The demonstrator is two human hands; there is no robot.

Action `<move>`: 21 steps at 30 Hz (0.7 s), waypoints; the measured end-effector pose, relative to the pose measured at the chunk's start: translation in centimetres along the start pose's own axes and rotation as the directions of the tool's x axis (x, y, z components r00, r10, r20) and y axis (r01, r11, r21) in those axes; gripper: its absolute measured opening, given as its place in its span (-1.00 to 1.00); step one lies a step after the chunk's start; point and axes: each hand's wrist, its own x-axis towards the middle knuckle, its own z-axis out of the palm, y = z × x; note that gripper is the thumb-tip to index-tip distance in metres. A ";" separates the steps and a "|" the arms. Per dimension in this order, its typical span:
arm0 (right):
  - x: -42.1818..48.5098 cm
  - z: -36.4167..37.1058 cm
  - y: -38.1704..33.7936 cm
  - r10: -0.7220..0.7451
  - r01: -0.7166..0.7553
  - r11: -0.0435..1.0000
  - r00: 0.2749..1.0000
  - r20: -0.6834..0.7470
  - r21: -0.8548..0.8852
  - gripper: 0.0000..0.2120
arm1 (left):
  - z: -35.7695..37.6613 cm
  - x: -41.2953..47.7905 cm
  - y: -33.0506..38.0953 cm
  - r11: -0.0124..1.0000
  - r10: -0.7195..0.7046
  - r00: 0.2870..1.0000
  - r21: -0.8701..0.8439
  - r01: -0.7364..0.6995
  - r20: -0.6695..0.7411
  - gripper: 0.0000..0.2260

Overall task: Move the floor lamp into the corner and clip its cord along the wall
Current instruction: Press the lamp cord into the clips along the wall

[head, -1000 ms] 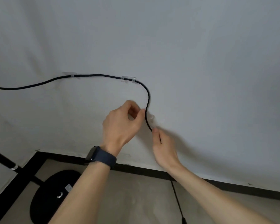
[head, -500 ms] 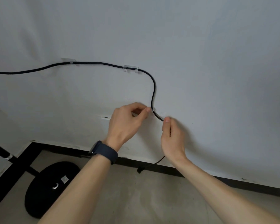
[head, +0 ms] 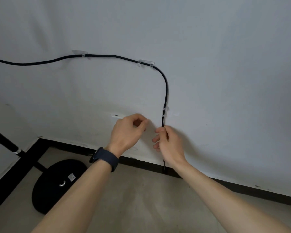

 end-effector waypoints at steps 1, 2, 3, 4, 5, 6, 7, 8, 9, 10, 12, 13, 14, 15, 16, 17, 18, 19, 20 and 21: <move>0.1 0.1 -0.1 0.015 -0.015 1.000 1.000 0.009 0.013 -0.75 | 0.0 -0.3 -1.0 0.999 -0.022 0.999 0.026 0.021 0.042 -0.88; 0.1 0.2 -0.2 0.027 -0.028 0.999 0.999 0.019 0.016 -0.74 | 0.0 -0.5 -2.1 0.998 -0.047 0.995 0.051 0.042 0.084 -0.91; 0.1 0.2 -0.3 0.036 -0.037 0.999 0.999 0.033 0.026 -0.73 | 0.0 -0.8 -3.0 0.995 -0.076 0.989 0.070 0.068 0.127 -0.92; 0.2 0.3 -0.4 0.048 -0.050 0.998 0.997 0.053 0.049 -0.72 | 0.1 -1.1 -3.9 0.991 -0.119 0.977 0.085 0.105 0.176 -0.90; 0.3 0.4 -0.6 0.060 -0.067 0.994 0.995 0.078 0.089 -0.71 | 0.2 -1.4 -4.6 0.983 -0.174 0.956 0.104 0.153 0.238 -0.87; 0.4 0.5 -0.7 0.069 -0.081 0.990 0.992 0.104 0.119 -0.70 | 0.5 -1.8 -5.1 0.972 -0.230 0.922 0.129 0.198 0.312 -0.80; 0.6 0.6 -0.7 0.071 -0.088 0.987 0.989 0.127 0.133 -0.70 | 0.8 -2.2 -5.6 0.958 -0.282 0.876 0.162 0.236 0.391 -0.69; 0.7 0.7 -0.7 0.068 -0.087 0.987 0.987 0.145 0.133 -0.70 | 1.2 -2.6 -6.1 0.946 -0.322 0.821 0.189 0.263 0.472 -0.58; 0.8 0.7 -0.7 0.059 -0.080 0.989 0.986 0.159 0.125 -0.70 | 1.6 -3.0 -6.4 0.938 -0.345 0.761 0.205 0.278 0.550 -0.51; 0.9 0.7 -0.8 0.047 -0.065 0.992 0.985 0.164 0.106 -0.71 | 2.0 -3.4 -6.7 0.937 -0.348 0.705 0.211 0.277 0.618 -0.50; 1.0 0.7 -0.7 0.020 -0.032 0.997 0.987 0.158 0.071 -0.71 | 2.6 -3.8 -7.4 0.944 -0.327 0.637 0.202 0.263 0.698 -0.63; 1.1 0.6 -0.7 0.010 -0.021 0.998 0.988 0.153 0.067 -0.71 | 2.6 -4.0 -7.8 0.946 -0.319 0.629 0.191 0.264 0.709 -0.72; 1.2 0.7 -0.6 0.002 -0.012 0.998 0.990 0.144 0.066 -0.71 | 2.6 -4.1 -8.1 0.947 -0.311 0.636 0.174 0.270 0.706 -0.77; 1.3 0.7 -0.5 -0.006 -0.002 0.998 0.992 0.130 0.061 -0.71 | 2.5 -4.2 -8.5 0.948 -0.307 0.654 0.161 0.275 0.692 -0.78; 1.3 0.8 -0.4 -0.014 0.008 0.999 0.994 0.111 0.052 -0.71 | 2.4 -4.2 -8.9 0.951 -0.298 0.676 0.152 0.268 0.674 -0.78; 1.3 0.9 -0.2 -0.024 0.020 0.999 0.995 0.092 0.042 -0.71 | 2.2 -4.2 -9.5 0.956 -0.287 0.701 0.150 0.252 0.652 -0.79; 1.3 1.1 0.0 -0.032 0.030 0.999 0.997 0.076 0.032 -0.71 | 2.0 -4.2 -10.1 0.960 -0.278 0.723 0.153 0.236 0.632 -0.79; 1.2 1.3 0.2 -0.038 0.036 0.999 0.997 0.064 0.024 -0.71 | 1.8 -4.3 -10.7 0.959 -0.281 0.740 0.158 0.234 0.612 -0.78; 1.1 1.5 0.3 -0.041 0.040 0.999 0.998 0.054 0.017 -0.71 | 1.5 -4.3 -11.4 0.956 -0.291 0.750 0.161 0.244 0.594 -0.76; 1.1 1.6 0.4 -0.043 0.043 0.999 0.998 0.041 0.012 -0.71 | 1.2 -4.5 -11.9 0.953 -0.301 0.762 0.161 0.256 0.574 -0.75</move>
